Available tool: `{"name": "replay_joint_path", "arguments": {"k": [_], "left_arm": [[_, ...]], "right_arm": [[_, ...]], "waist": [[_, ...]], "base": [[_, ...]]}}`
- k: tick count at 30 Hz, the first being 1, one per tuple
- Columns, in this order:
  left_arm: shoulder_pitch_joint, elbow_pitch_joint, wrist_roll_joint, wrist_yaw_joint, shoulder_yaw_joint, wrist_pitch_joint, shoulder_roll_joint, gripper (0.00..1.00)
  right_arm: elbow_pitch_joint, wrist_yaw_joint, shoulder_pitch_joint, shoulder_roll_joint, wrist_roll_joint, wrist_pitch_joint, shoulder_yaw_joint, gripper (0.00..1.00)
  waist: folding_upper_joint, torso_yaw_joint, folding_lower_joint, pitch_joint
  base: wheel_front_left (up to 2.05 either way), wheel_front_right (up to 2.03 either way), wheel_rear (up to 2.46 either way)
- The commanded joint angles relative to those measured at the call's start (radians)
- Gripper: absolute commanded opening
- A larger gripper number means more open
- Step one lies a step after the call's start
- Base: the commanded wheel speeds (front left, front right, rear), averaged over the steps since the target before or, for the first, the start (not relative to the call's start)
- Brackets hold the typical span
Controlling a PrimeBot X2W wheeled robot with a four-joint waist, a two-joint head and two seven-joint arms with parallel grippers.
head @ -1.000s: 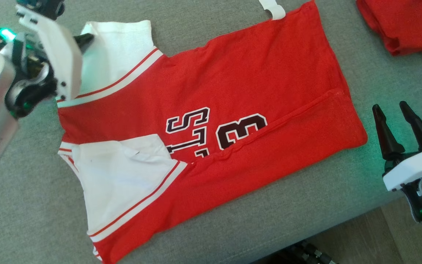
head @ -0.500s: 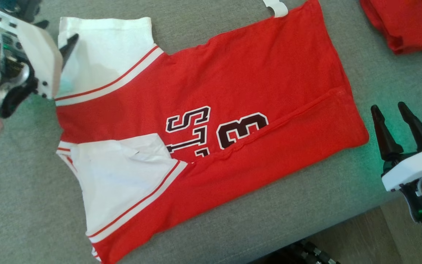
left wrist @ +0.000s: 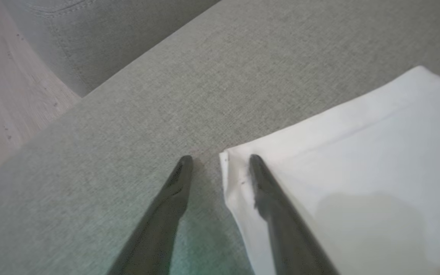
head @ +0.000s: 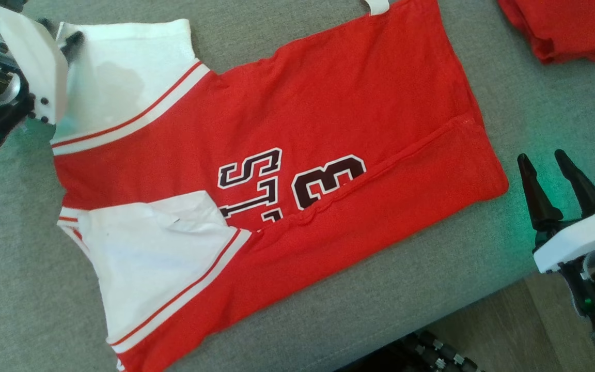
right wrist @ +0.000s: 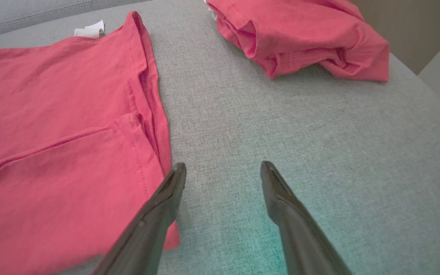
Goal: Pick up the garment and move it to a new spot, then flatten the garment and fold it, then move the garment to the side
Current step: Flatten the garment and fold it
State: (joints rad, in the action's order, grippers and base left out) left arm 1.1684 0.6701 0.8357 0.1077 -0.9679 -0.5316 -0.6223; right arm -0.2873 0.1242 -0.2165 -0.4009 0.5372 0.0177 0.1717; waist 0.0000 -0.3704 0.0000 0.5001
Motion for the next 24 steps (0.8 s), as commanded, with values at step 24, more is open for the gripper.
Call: {"name": "replay_joint_path", "arguments": {"k": [24], "left_arm": [[0.071,-0.023,-0.023,0.019,-0.010,0.118,0.003,0.00]], "right_arm": [[-0.185,0.007,-0.542,-0.001,-0.005,-0.253,0.273,1.00]], "waist": [[0.0000,0.074,0.0000,-0.030]], "base": [[0.00,0.00,0.00]]}}
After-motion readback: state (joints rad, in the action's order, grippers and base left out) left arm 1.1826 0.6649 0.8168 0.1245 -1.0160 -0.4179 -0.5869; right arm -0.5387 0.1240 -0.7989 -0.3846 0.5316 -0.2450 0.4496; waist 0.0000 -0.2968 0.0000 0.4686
